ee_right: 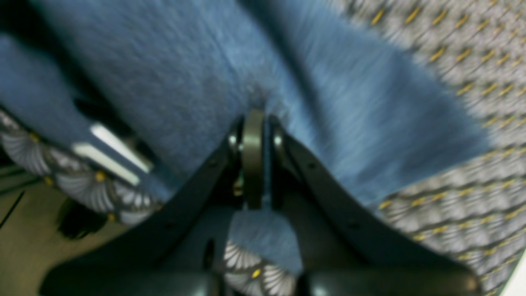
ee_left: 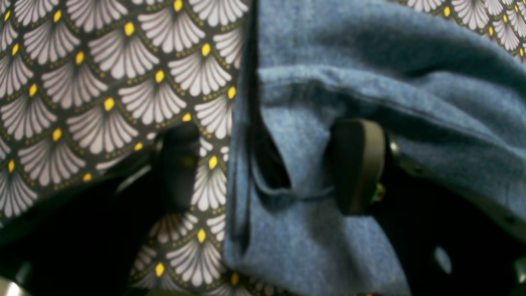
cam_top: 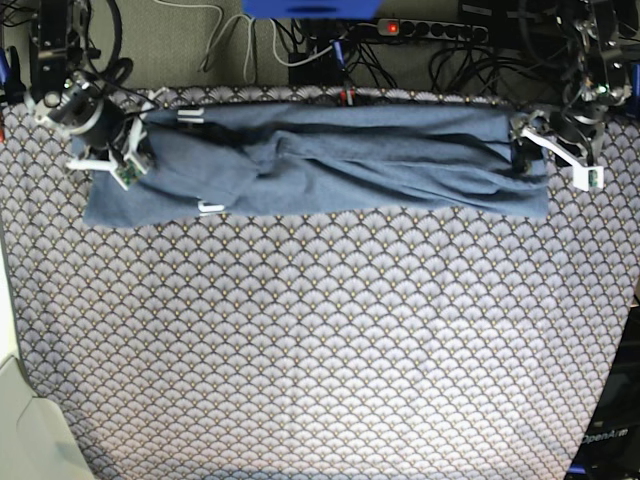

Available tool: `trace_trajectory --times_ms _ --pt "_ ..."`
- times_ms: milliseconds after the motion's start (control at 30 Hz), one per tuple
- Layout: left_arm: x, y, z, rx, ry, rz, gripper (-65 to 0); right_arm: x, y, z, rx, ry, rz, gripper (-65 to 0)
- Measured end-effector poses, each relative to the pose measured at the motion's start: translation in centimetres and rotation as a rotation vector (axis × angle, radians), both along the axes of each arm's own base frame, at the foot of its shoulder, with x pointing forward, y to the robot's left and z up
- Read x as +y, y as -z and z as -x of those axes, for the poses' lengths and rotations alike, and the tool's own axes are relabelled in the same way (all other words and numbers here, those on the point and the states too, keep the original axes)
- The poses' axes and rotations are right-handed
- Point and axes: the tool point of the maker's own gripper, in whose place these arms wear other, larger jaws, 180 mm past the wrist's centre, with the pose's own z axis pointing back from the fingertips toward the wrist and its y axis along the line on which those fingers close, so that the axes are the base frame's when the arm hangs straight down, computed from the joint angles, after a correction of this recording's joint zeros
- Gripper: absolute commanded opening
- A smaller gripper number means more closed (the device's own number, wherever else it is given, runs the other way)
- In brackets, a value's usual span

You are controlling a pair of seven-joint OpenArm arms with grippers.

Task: Fold the T-shirt properly
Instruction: 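Move the right gripper to the strip's end and grasp it, then lift the strip end with the left gripper and fold it toward the middle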

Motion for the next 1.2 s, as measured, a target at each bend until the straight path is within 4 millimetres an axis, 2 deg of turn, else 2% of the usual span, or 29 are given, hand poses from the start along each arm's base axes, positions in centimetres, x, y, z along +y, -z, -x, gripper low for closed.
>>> trace_trajectory --times_ms 233,533,733,833,1033,1200 --pt "-0.1 0.0 -0.1 -0.002 -0.002 0.006 -16.0 0.0 0.8 -0.2 0.015 0.019 -0.016 -65.0" --pt "-0.3 -0.2 -0.8 -0.012 0.000 0.009 -16.4 0.0 0.9 -0.2 0.016 0.020 -0.018 -65.0" --pt "-0.1 0.5 -1.1 -0.033 -0.035 0.038 -17.7 0.0 0.9 -0.2 0.017 0.020 -0.018 -65.0" --pt "0.2 0.8 -1.1 -0.041 -0.052 0.041 -26.9 0.0 0.9 -0.2 0.016 0.019 -0.018 -65.0" --pt "-0.2 1.1 -1.1 -0.053 -0.072 0.067 -51.9 0.0 0.7 -0.6 0.008 0.020 -0.017 -65.0" --pt "-0.4 1.2 -1.0 -0.051 -0.074 0.085 -64.9 0.0 0.7 -0.7 0.007 0.020 -0.016 -65.0"
